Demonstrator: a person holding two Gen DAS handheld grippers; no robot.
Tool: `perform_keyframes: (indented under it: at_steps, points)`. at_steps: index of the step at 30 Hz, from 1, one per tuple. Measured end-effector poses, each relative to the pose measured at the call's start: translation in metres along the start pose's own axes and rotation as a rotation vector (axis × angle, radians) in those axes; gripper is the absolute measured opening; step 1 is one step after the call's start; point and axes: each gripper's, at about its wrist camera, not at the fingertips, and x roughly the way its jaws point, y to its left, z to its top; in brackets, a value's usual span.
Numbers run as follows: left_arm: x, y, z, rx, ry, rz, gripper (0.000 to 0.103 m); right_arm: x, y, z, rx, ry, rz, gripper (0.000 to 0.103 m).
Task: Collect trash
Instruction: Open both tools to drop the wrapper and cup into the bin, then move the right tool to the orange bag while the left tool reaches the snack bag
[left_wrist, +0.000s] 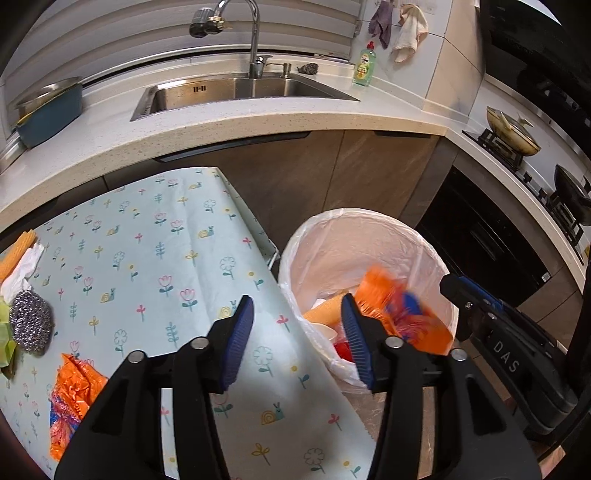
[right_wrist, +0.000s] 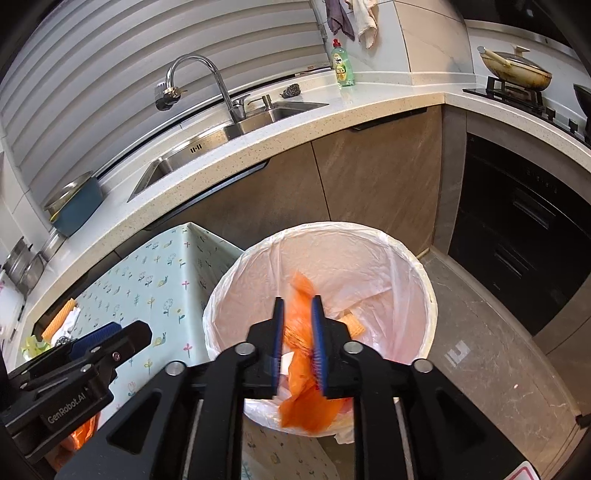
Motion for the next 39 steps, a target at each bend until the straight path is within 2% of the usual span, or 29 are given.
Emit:
perform_keyframes:
  at_steps: [6,12,16,20,24,39]
  points:
    - [-0.012,0.010,-0.004,-0.011,-0.011,0.021,0.054,-0.008,0.019,0.001,-0.025,-0.009,0.036,0.022]
    - [-0.030,0.025,-0.013,-0.034,-0.021,0.050,0.054,-0.022,0.046,-0.006,-0.069,-0.015,0.078,0.030]
    - [-0.043,0.038,-0.017,-0.056,-0.032,0.069,0.054,-0.029,0.061,-0.012,-0.084,-0.007,0.101,0.031]
    - [-0.056,0.052,-0.023,-0.073,-0.042,0.092,0.054,-0.038,0.079,-0.019,-0.112,-0.010,0.121,0.040]
    - [-0.069,0.074,-0.033,-0.111,-0.046,0.119,0.054,-0.044,0.099,-0.029,-0.143,0.001,0.144,0.044]
    - [-0.107,0.171,-0.082,-0.254,-0.043,0.231,0.055,-0.047,0.189,-0.089,-0.272,0.100,0.245,0.044]
